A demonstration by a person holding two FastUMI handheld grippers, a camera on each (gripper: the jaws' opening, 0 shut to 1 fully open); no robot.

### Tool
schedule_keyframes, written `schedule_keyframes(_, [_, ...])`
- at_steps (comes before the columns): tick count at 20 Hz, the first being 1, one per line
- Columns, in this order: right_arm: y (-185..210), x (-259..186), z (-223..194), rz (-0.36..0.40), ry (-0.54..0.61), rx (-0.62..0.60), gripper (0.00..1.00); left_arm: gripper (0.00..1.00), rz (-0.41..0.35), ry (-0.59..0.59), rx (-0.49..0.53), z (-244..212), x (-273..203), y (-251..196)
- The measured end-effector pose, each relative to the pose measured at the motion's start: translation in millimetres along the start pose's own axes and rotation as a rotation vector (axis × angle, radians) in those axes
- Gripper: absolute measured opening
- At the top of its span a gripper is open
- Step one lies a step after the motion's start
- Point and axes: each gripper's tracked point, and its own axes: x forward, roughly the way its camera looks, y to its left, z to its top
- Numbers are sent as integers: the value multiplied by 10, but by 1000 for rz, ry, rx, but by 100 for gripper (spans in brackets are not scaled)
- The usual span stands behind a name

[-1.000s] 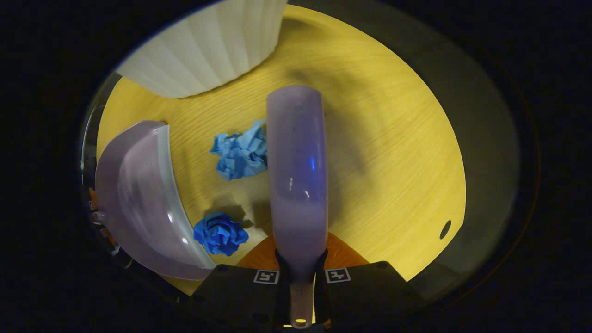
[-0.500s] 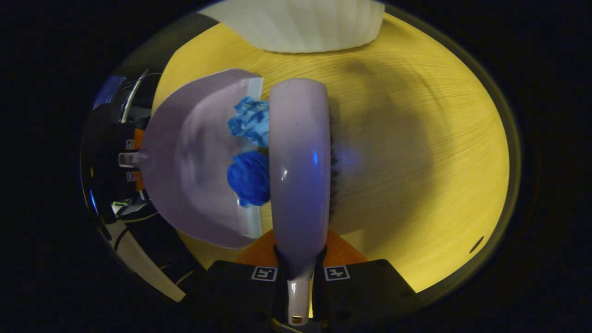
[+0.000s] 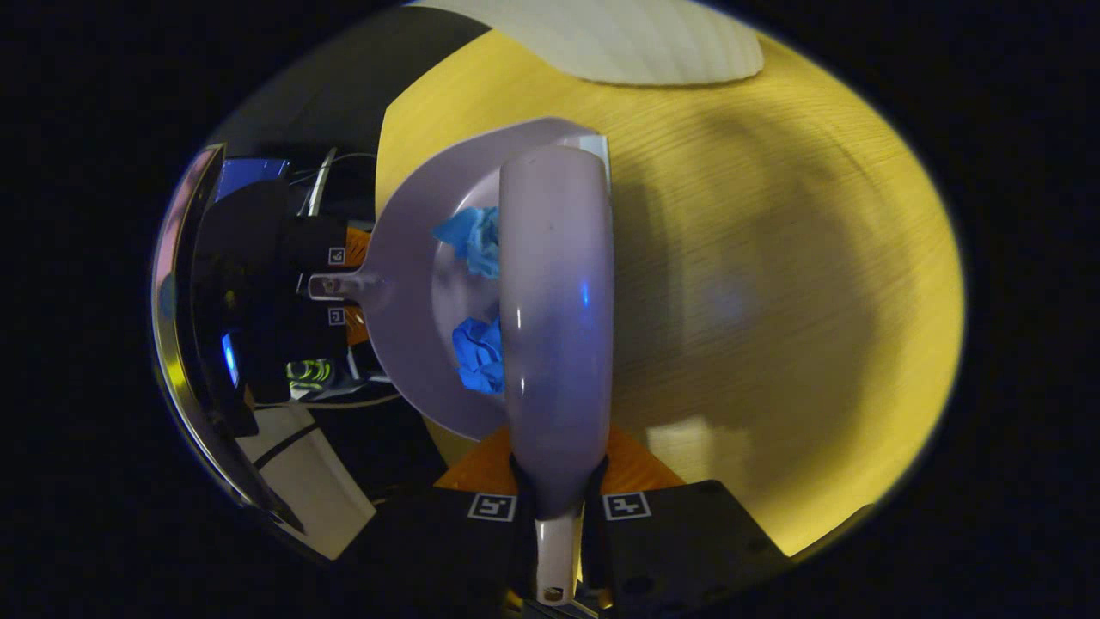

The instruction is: Pick up the small broom and dustpan from the desktop, sweep the trash into the dustpan with the broom, and then empty the trash into the garbage bin.

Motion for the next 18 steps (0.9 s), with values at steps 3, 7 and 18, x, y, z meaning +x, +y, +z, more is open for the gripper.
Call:
schedule_keyframes(3, [101, -604, 227, -59, -332, 80, 22, 25, 42, -94, -5, 83, -32, 7])
schedule_keyframes(7, [188, -1661, 268, -106, -785, 275, 21, 29, 89, -257, -16, 253, -139, -9])
schedule_keyframes(18, [-176, -1956, -421, -310, -1268, 450, 21, 27, 552, -565, 169, 887, -1254, 627])
